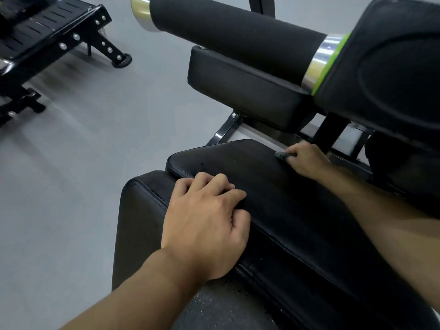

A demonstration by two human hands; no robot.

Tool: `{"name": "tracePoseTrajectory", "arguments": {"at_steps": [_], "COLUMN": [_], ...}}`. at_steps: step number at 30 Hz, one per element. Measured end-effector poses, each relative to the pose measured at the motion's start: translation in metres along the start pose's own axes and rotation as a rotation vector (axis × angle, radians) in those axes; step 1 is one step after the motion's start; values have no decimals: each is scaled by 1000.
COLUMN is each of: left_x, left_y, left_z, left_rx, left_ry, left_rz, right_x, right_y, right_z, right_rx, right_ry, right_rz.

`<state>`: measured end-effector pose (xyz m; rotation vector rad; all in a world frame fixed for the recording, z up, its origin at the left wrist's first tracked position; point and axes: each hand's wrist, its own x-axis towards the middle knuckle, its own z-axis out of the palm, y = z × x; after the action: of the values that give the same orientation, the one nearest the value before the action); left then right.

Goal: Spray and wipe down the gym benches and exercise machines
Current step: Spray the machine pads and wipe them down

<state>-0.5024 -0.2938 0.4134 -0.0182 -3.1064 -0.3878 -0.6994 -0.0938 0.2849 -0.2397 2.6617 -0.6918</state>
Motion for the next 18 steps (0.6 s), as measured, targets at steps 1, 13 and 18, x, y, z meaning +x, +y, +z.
{"name": "tracePoseTrajectory", "arguments": {"at_steps": [1,13,18], "left_x": [0,-1,-2], "left_y": [0,0,-1], "left_z": [0,0,1], "left_rx": [2,-8,-18], "left_ry": [-11,12,25], "left_rz": [3,10,5], "right_x": [-2,-12,-52], "right_y": [1,24,47], "right_z": [0,0,-7], "right_rx": [-9,-71,-99], "right_ry": [16,48,56], "right_rz": [11,4,-18]}}
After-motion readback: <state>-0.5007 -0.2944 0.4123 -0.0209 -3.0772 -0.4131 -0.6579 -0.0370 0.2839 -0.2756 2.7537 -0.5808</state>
